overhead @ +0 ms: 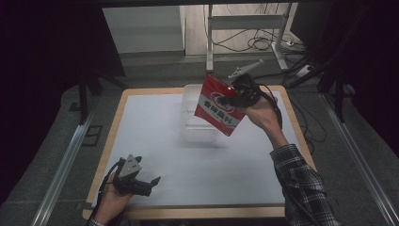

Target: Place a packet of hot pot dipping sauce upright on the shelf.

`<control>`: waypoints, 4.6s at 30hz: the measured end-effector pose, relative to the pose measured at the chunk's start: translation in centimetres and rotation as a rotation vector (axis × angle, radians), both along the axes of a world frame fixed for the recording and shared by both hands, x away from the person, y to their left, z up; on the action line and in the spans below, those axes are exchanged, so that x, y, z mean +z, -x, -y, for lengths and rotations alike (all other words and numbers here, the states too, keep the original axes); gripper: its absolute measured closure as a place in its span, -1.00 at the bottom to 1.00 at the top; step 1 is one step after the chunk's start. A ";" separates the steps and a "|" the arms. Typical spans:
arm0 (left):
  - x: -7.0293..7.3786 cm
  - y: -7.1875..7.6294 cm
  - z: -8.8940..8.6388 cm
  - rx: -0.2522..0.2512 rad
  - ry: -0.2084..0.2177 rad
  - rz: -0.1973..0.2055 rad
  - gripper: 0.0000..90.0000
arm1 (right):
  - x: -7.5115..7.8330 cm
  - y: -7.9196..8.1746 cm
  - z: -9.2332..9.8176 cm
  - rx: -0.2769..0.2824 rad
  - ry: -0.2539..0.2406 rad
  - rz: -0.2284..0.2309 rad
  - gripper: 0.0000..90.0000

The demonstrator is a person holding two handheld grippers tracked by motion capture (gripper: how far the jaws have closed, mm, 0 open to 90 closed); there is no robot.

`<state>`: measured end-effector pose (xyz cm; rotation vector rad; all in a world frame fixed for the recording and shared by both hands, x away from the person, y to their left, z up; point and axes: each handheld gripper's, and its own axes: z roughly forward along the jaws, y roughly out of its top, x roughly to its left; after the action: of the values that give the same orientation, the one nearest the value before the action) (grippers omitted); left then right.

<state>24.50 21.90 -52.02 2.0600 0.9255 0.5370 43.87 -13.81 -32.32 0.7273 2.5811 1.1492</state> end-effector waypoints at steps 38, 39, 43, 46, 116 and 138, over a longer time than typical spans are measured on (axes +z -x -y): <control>0.0 0.0 0.1 -0.004 -0.010 0.001 -1.00 | -3.5 -3.3 -7.7 0.068 0.132 -0.048 0.94; 0.0 0.0 0.1 -0.005 -0.011 0.001 -1.00 | -3.6 -3.3 -7.9 0.067 0.136 -0.048 0.95; 0.0 0.0 0.1 -0.006 -0.014 0.000 -1.00 | -4.6 -3.4 -8.6 0.061 0.168 -0.052 0.95; 0.0 0.0 0.1 -0.004 -0.012 0.000 -1.00 | -5.1 -3.4 -9.3 0.076 0.149 -0.056 0.95; -0.1 0.0 0.2 -0.007 -0.013 -0.002 -1.00 | -3.9 0.0 -3.4 -0.030 -0.055 0.070 -1.00; -0.1 0.1 0.4 -0.010 -0.014 -0.003 -1.00 | -4.8 2.1 -0.7 -0.040 -0.098 0.080 -1.00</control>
<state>24.44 21.55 -52.09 2.0772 0.9147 0.5363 41.75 -13.15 -37.11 0.7345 2.4485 1.2736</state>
